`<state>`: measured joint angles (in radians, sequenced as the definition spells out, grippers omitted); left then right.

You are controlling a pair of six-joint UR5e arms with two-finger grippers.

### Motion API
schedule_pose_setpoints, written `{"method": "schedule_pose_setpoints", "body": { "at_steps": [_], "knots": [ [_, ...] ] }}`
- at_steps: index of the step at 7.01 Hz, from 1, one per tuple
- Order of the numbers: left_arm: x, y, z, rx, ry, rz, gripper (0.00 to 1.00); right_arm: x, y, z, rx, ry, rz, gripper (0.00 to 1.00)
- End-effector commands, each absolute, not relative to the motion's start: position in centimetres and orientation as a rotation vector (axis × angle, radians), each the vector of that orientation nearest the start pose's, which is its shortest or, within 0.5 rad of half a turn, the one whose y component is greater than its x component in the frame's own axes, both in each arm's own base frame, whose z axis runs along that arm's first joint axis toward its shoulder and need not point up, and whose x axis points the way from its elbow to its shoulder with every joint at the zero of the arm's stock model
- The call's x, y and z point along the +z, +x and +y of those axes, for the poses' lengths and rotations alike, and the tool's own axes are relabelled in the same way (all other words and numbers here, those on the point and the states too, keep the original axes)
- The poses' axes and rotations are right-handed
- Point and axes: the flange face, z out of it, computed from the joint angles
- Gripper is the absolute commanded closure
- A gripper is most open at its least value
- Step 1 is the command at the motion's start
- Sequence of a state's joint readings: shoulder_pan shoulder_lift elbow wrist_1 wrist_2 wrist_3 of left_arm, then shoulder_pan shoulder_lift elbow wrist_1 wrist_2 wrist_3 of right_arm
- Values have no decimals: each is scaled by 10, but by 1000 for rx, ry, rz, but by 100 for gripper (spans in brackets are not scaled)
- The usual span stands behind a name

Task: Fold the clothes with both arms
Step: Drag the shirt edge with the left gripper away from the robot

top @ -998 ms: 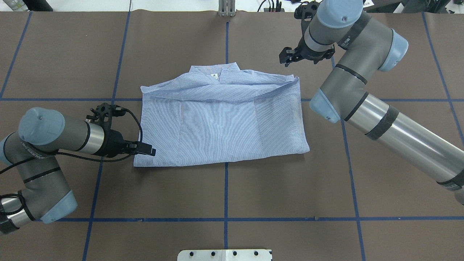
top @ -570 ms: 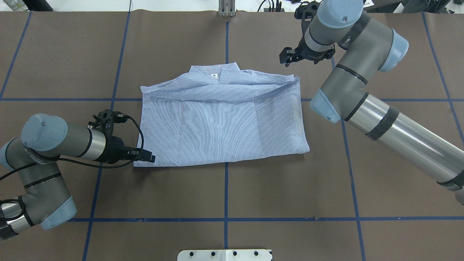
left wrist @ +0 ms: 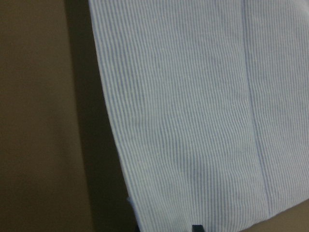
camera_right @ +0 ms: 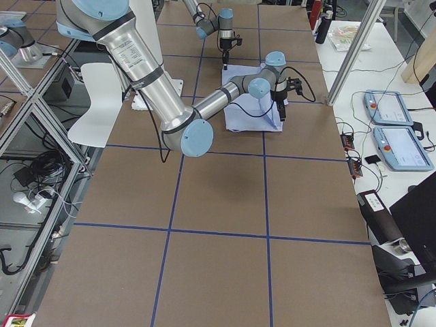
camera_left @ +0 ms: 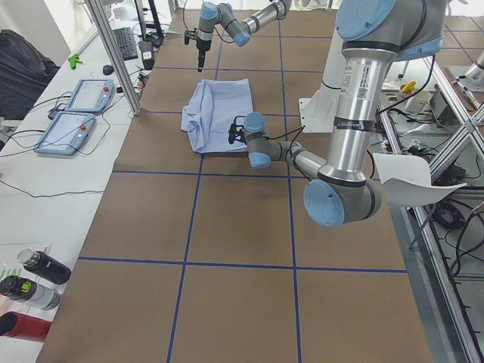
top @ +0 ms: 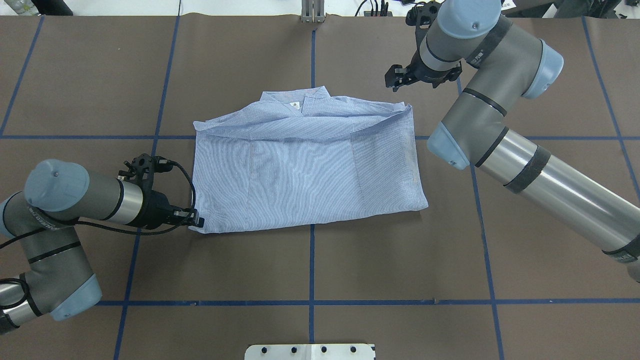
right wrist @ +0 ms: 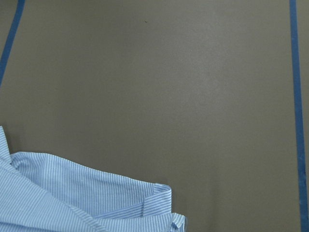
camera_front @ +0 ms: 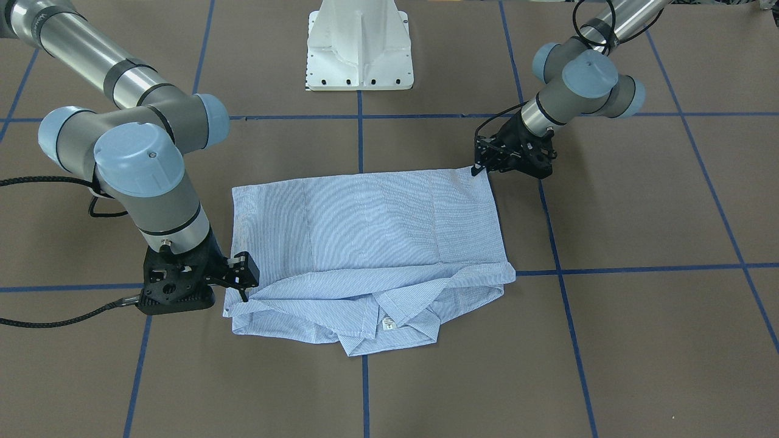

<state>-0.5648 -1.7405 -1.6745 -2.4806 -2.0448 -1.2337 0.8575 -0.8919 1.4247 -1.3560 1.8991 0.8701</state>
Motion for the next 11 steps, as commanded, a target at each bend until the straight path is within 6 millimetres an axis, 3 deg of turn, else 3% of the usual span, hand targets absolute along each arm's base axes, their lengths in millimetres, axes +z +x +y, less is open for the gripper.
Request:
{"method": "schedule_pose_setpoints", "body": {
  "at_steps": [1,2,4,5,6,8,9,10,11],
  "knots": [
    [427,411,-366,83,120,1211,100,296,-409,-627,27,298,-747,0],
    [440,395,-374,60,132,1187,100,298,-410,-626,26,294,-744,0],
    [467,361,-426,-18,177,1077,100,299,-410,-626,26,293,-743,0],
    [462,331,-492,4,271,980,100,299,-411,-626,25,292,-744,0],
    [451,328,-567,-22,306,879,100,297,-411,-626,26,294,-746,0],
    [445,355,-688,-85,378,701,100,297,-412,-625,25,294,-747,0],
    [437,363,-730,-108,411,688,100,294,-412,-625,24,296,-751,0],
    [428,371,-752,-122,436,677,100,293,-413,-625,22,297,-753,0],
    [425,353,-760,-137,460,691,22,290,-415,-624,27,299,-759,0]
  ]
}}
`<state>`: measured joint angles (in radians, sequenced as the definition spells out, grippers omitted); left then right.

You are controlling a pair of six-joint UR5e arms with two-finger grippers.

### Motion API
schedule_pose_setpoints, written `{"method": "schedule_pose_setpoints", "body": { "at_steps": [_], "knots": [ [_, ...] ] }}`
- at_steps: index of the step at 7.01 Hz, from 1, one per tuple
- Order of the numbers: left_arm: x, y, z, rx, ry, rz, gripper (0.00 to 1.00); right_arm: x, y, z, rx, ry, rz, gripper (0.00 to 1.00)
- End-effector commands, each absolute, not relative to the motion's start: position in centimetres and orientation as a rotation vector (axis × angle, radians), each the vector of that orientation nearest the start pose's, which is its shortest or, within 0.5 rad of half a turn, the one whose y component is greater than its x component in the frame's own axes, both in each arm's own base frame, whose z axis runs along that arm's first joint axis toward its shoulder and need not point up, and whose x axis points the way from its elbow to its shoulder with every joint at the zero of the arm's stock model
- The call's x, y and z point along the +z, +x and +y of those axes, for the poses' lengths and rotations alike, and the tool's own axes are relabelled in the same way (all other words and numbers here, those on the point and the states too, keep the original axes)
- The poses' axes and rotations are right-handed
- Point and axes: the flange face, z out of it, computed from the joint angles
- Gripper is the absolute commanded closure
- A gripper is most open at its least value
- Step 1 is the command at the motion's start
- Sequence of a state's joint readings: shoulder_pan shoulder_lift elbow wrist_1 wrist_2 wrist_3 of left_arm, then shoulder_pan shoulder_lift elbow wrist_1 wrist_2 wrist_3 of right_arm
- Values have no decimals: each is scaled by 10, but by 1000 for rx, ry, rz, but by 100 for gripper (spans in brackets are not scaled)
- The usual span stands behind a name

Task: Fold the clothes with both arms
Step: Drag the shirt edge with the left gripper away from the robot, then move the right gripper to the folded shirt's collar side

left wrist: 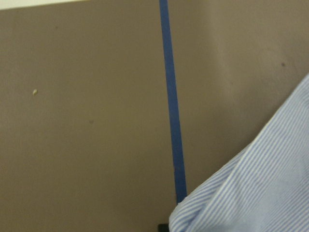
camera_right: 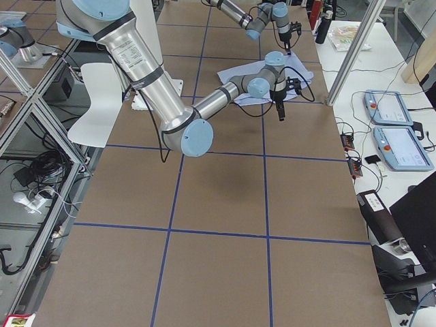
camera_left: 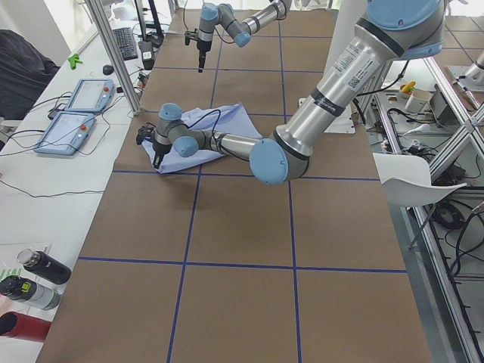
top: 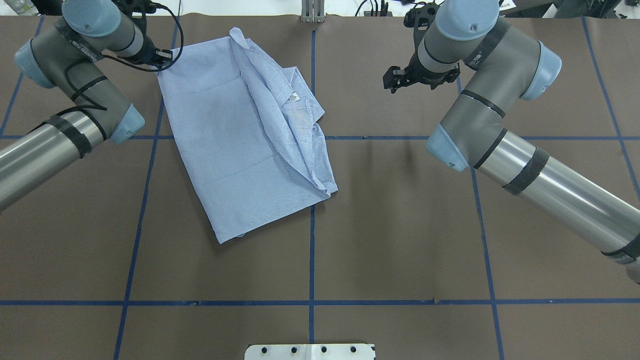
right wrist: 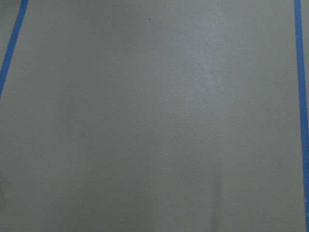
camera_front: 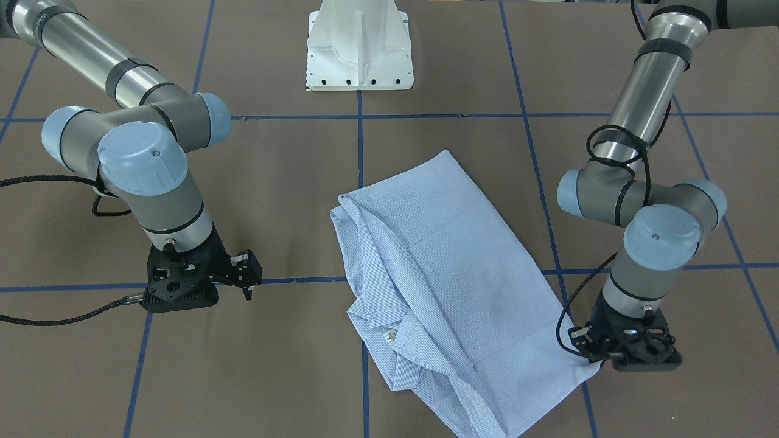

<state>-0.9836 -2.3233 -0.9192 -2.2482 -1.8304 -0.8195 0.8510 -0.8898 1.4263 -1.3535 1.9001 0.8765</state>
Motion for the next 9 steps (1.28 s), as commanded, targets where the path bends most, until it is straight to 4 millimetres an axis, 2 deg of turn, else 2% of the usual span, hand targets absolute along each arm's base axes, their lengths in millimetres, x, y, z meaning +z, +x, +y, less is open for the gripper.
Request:
{"method": "schedule_pose_setpoints", "body": {
  "at_steps": [1,2,3,4,6,7,8,9],
  "knots": [
    [411,345,-761,-137,482,712,0,281,-426,-618,63,280,-777,0],
    [418,337,-739,-94,438,792,0,255,-457,-601,144,228,-818,0],
    [422,322,-706,-49,436,848,0,241,-489,-571,223,154,-858,0],
    [417,318,-700,-46,445,857,0,233,-515,-542,299,83,-882,1],
    [424,317,-691,-47,443,860,0,235,-563,-489,497,-5,-877,3],
    [425,317,-690,-47,444,859,0,234,-578,-472,550,-39,-868,7],
    [425,319,-689,-47,444,858,0,227,-586,-467,634,-71,-843,21],
    [424,320,-688,-46,445,860,0,226,-596,-456,671,-85,-841,28]
  ]
}}
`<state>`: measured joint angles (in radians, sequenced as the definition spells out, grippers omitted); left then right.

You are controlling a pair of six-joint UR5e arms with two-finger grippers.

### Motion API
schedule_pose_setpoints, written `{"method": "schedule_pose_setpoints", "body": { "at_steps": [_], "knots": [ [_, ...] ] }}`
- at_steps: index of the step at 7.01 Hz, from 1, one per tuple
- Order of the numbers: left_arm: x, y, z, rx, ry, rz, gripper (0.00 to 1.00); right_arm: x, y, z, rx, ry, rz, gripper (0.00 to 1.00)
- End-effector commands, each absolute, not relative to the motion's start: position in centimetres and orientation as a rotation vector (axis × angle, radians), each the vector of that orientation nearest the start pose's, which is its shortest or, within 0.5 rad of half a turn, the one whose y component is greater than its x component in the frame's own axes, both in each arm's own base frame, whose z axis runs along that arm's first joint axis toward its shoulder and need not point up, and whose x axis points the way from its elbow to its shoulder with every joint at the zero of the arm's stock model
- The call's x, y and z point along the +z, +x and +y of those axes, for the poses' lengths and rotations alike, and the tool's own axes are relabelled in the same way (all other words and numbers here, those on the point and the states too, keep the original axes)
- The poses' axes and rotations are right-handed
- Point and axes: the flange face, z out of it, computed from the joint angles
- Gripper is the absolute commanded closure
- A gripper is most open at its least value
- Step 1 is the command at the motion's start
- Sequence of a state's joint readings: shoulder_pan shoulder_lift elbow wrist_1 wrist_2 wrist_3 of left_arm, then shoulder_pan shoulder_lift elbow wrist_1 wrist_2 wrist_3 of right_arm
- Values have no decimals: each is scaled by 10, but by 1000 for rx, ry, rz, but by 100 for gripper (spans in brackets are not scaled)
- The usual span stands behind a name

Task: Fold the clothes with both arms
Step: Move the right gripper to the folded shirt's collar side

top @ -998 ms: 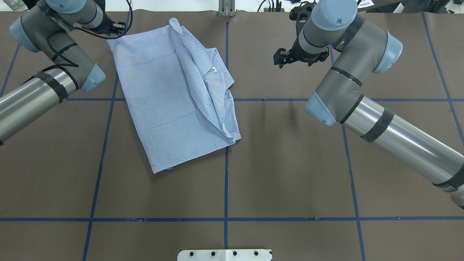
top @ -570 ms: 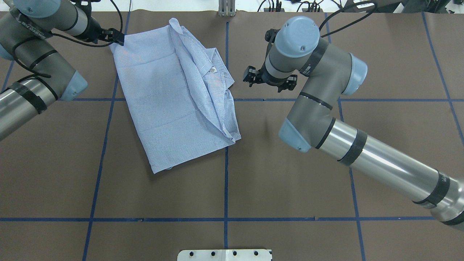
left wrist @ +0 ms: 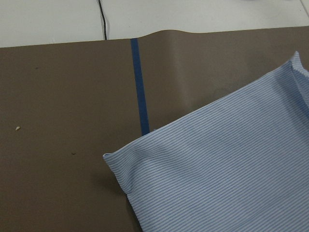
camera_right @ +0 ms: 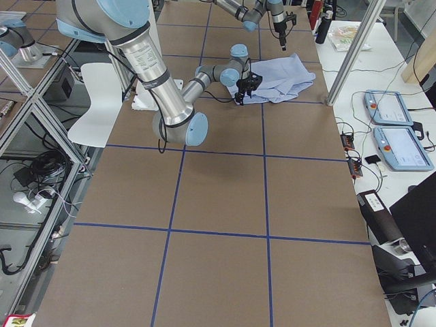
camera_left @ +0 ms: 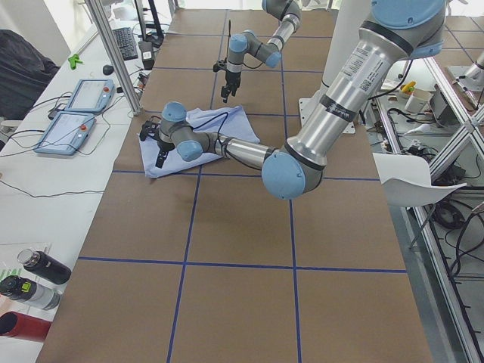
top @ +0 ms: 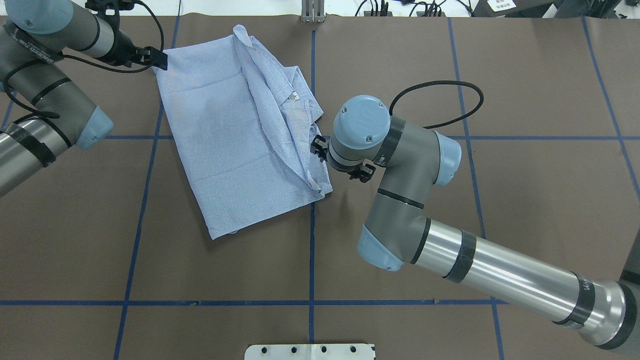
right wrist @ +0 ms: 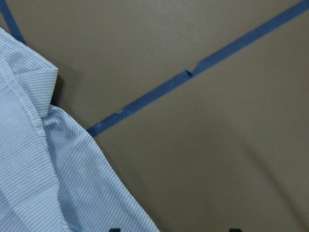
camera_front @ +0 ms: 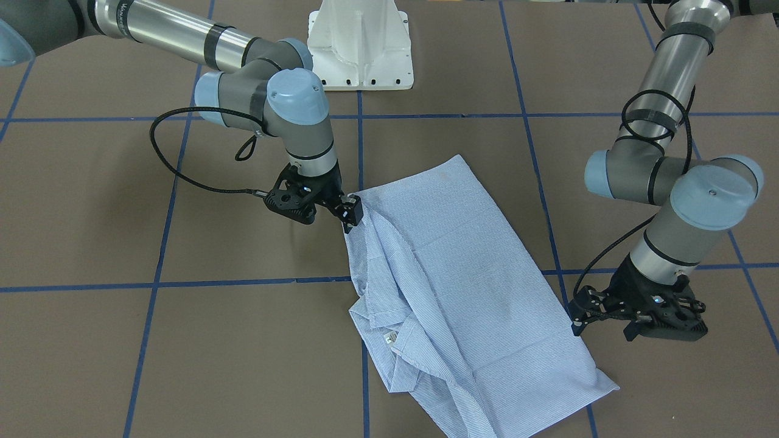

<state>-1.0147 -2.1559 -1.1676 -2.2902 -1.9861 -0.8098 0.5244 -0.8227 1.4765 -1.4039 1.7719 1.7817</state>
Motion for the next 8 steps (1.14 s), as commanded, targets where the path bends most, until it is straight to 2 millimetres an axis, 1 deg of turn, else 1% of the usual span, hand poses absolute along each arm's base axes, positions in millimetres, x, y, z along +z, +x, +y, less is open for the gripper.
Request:
{"method": "schedule_pose_setpoints", "body": {
  "at_steps": [1,2,3,4,5,6,7,8],
  "knots": [
    [426,319,-687,-47,442,859,0,227,-606,-443,681,-89,-836,28],
    [427,319,-687,-47,441,858,0,231,-616,-432,680,-74,-826,28],
    [427,319,-687,-46,442,857,0,231,-619,-430,687,-67,-825,30],
    [427,319,-687,-46,442,857,0,230,-619,-431,691,-61,-826,37],
    [427,319,-687,-46,442,857,0,230,-619,-431,691,-60,-828,50],
    [427,319,-687,-44,443,857,0,225,-620,-431,689,-58,-836,80],
    [427,319,-687,-43,443,857,0,225,-620,-431,690,-55,-837,100],
    [426,319,-687,-43,443,859,0,226,-620,-431,683,-52,-836,100]
  ]
}}
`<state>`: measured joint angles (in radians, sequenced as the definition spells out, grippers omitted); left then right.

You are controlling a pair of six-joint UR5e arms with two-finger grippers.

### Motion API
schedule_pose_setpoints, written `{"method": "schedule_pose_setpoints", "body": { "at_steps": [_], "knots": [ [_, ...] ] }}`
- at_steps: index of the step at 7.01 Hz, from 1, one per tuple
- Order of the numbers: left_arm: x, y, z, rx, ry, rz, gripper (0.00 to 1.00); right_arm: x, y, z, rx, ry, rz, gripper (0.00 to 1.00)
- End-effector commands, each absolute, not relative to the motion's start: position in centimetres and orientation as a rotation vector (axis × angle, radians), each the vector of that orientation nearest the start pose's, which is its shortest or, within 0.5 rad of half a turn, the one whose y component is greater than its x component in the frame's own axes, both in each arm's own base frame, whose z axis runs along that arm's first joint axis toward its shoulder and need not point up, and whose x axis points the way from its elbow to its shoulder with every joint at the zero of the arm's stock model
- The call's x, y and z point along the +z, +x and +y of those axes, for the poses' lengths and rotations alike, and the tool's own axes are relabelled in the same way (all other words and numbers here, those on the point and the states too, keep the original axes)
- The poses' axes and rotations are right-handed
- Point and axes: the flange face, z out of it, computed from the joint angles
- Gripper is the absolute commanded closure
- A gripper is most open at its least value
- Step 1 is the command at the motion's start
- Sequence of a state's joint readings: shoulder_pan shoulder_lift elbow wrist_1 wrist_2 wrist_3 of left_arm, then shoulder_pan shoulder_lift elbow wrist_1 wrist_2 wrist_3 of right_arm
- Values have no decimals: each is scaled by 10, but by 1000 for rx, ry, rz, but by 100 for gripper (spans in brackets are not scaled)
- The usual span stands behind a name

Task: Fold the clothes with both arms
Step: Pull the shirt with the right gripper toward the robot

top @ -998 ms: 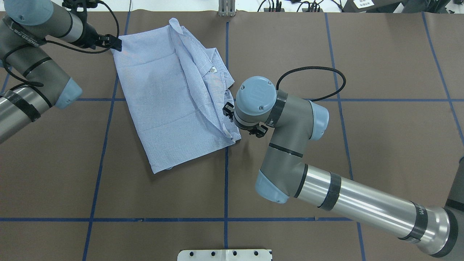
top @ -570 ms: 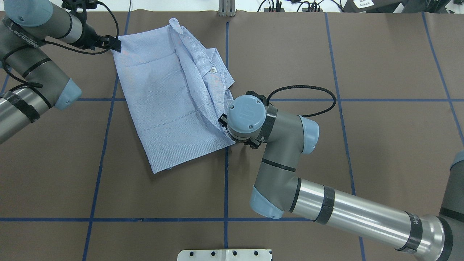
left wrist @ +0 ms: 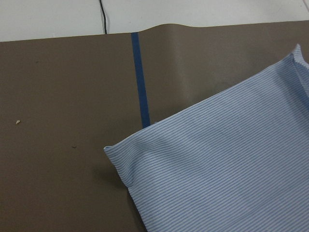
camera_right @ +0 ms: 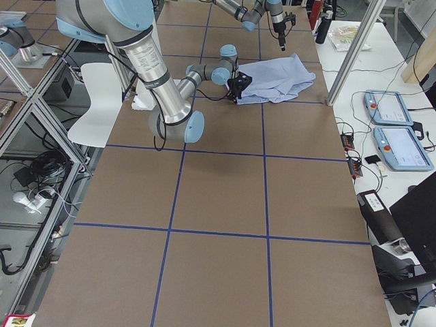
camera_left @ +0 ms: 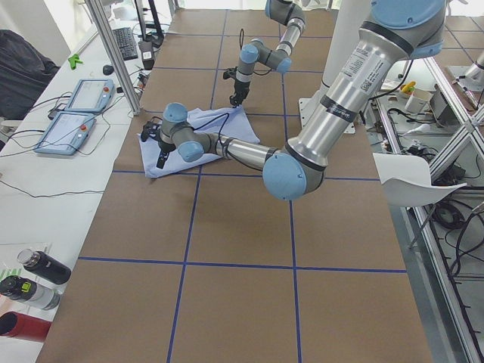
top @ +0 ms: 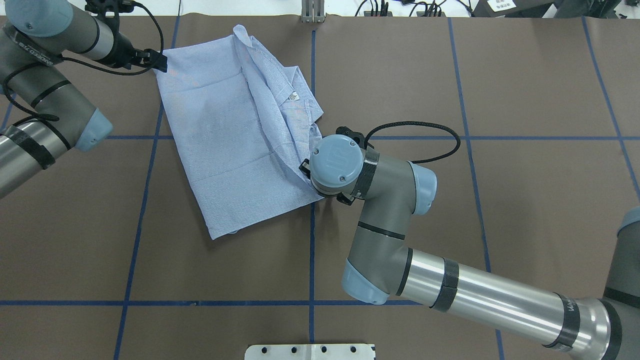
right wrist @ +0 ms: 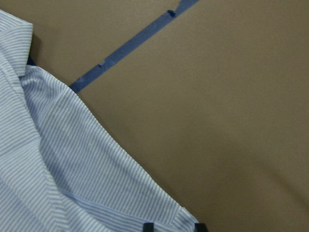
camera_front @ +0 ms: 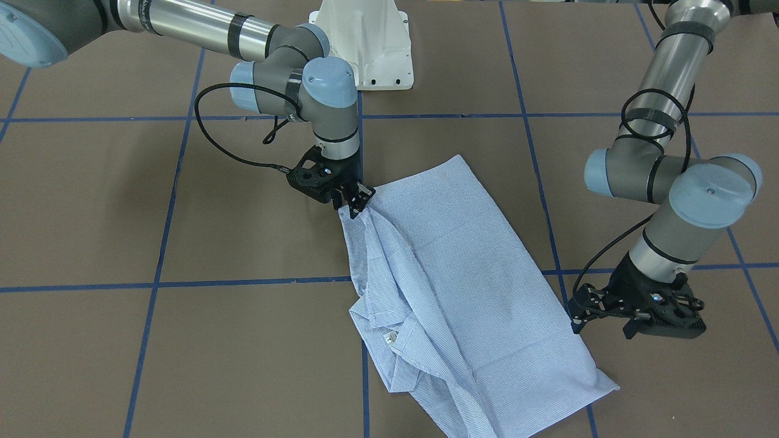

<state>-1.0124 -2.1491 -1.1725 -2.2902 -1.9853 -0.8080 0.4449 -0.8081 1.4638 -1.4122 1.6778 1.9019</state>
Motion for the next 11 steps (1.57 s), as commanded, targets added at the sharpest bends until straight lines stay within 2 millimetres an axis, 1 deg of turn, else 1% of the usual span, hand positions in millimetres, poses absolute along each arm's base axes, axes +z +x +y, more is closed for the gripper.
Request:
{"method": "schedule_pose_setpoints", "body": {
  "at_steps": [1,2,3,4,5,6,7,8,9,10,11],
  "knots": [
    [425,319,-686,-44,445,861,0,223,-620,-431,672,-47,-840,100],
    [424,319,-686,-44,444,863,0,227,-616,-434,639,-29,-835,100],
    [421,320,-685,-41,446,867,0,227,-599,-433,612,-21,-852,100],
    [421,321,-685,-40,446,868,0,240,-561,-414,606,-18,-884,100],
    [419,321,-684,-38,448,871,0,243,-528,-377,582,-24,-916,100],
    [416,322,-683,-35,451,874,0,238,-517,-332,550,-25,-907,100],
    [415,322,-683,-34,451,876,0,239,-514,-285,552,-22,-908,100],
    [414,323,-682,-32,452,877,0,241,-523,-250,562,-15,-906,100],
    [416,322,-682,-33,450,876,0,243,-532,-231,566,6,-879,100],
    [422,322,-677,-31,446,875,0,245,-534,-226,560,9,-873,100],
    [420,324,-676,-29,446,877,0,249,-531,-234,558,24,-853,1]
  ]
}}
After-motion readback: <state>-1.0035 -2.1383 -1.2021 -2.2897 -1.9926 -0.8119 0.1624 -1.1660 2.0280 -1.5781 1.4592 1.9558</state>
